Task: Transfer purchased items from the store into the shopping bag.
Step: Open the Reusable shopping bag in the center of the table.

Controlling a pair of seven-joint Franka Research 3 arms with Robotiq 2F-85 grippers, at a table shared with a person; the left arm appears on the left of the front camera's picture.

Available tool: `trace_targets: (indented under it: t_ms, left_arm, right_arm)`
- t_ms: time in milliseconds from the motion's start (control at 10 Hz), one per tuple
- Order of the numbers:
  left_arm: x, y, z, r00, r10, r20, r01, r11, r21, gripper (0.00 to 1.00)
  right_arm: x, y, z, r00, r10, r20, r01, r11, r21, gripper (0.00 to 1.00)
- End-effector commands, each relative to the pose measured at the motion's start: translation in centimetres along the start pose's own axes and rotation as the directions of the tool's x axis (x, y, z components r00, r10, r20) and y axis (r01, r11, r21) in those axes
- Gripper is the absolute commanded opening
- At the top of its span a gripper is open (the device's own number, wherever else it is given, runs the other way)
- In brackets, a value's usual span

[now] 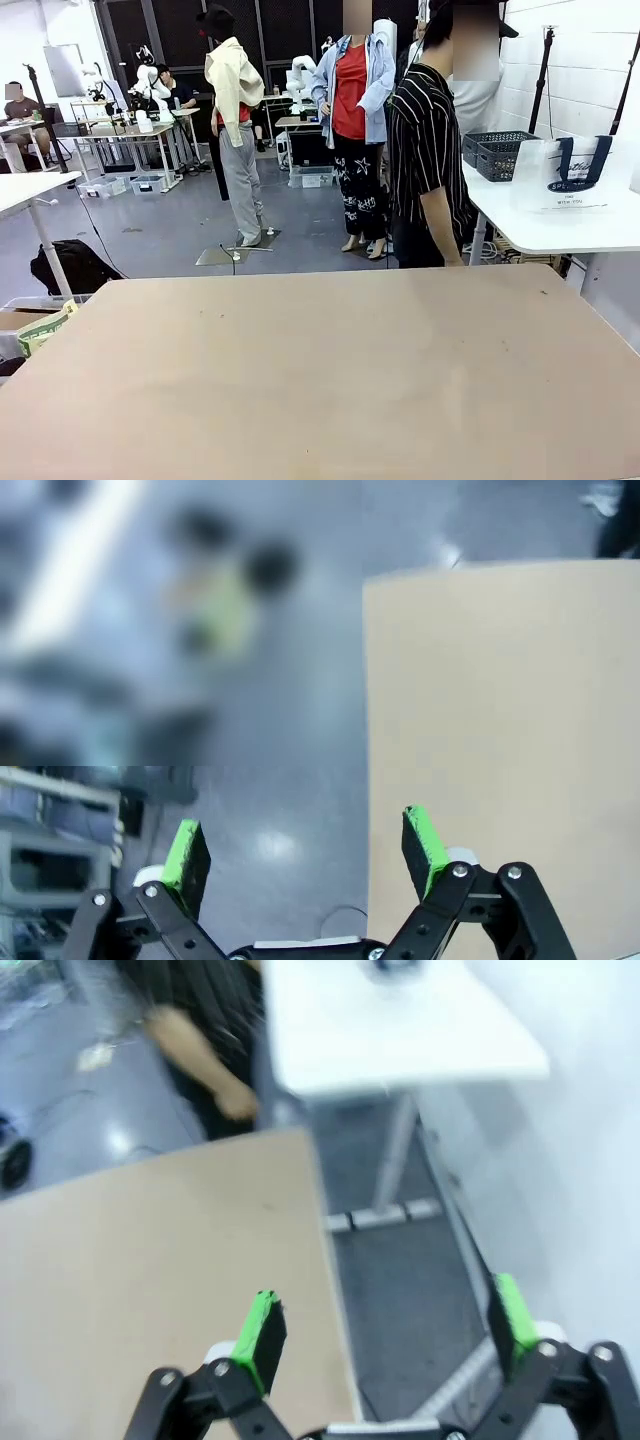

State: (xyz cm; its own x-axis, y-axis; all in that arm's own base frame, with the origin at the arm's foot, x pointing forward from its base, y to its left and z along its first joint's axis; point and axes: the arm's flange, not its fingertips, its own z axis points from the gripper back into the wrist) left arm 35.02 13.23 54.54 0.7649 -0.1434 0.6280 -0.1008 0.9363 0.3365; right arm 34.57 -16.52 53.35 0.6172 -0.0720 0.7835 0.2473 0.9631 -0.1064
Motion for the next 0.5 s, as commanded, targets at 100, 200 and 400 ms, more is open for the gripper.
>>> trace_targets:
  t_ms: [100, 200, 400]
  left_arm:
    - [-14.4, 0.2, -5.3, 0.931, 0.363, -0.036, -0.364, 0.919, -0.151, 1.00]
    - [-16.2, 0.7, -6.5, 0.912, 0.408, -0.034, -0.407, 0.895, -0.180, 1.00]
    - [-6.1, 6.8, -6.3, 0.926, 0.360, -0.115, -0.370, 0.925, -0.087, 1.00]
  right_arm:
    - [-13.5, -6.5, -3.5, 0.962, -0.260, -0.087, 0.258, 0.966, -0.032, 1.00]
    - [-15.3, -7.6, -4.6, 0.949, -0.298, -0.103, 0.297, 0.955, -0.020, 1.00]
    - [-7.8, -10.8, -5.3, 0.952, -0.268, -0.148, 0.257, 0.962, -0.089, 1.00]
